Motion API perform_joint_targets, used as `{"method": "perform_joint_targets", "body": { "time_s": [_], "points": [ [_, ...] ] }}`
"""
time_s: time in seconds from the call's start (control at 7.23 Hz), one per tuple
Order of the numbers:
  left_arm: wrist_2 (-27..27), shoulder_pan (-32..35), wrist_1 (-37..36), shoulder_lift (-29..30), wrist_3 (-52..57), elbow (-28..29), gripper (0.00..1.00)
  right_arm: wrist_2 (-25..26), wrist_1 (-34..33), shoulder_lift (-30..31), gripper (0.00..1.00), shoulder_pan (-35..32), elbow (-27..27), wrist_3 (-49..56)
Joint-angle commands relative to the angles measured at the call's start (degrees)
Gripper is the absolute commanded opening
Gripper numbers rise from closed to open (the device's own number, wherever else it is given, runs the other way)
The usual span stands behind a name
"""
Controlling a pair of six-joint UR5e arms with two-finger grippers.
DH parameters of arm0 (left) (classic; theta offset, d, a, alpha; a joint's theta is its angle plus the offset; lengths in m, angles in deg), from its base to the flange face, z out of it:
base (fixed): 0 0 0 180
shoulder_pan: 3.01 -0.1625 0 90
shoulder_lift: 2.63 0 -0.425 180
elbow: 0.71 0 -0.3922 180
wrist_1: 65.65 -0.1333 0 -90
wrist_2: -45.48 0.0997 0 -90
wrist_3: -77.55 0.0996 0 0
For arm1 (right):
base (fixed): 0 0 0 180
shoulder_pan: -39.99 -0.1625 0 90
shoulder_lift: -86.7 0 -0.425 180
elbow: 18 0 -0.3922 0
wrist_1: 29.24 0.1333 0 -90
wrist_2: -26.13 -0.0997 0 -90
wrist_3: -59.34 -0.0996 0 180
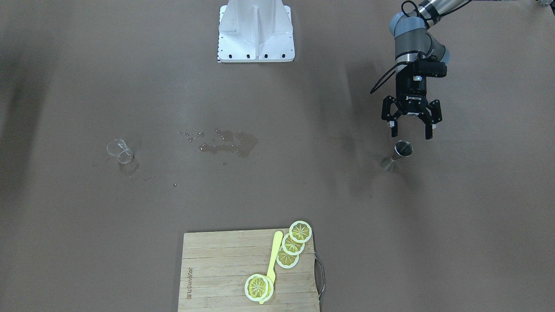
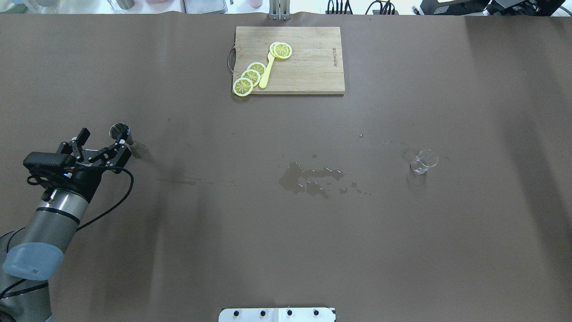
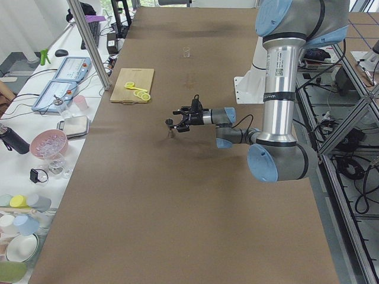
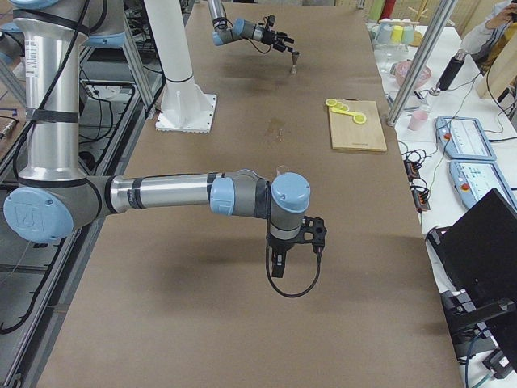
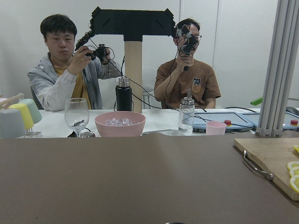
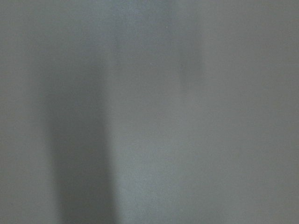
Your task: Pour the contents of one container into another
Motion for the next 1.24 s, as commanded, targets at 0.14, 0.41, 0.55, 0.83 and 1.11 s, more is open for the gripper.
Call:
{"method": "perform_joint_targets", "body": {
  "time_s": [0.14, 0.41, 0.55, 0.83, 1.11],
  "points": [
    [-7.80, 1.34, -0.46, -3.46, 6.03, -7.67, 0.98, 0.00, 0.00, -0.04, 1.00, 0.02, 0.01, 0.00],
    [-15.65, 6.43, -7.37, -3.05, 6.06, -9.55, 0.98, 0.00, 0.00, -0.04, 1.00, 0.02, 0.01, 0.00],
    [-21.95, 10.02, -10.89, -1.65, 6.06, -9.99, 0.98, 0.00, 0.00, -0.04, 1.00, -0.07, 0.01, 0.00],
    [-37.23, 18.88, -17.04, 2.47, 6.06, -10.34, 0.98, 0.00, 0.00, 0.05, 1.00, 0.02, 0.01, 0.00],
    [-51.04, 27.59, -28.08, 8.53, 6.06, -10.17, 0.98, 0.00, 0.00, 0.05, 1.00, 0.02, -0.08, 0.00]
  ]
}}
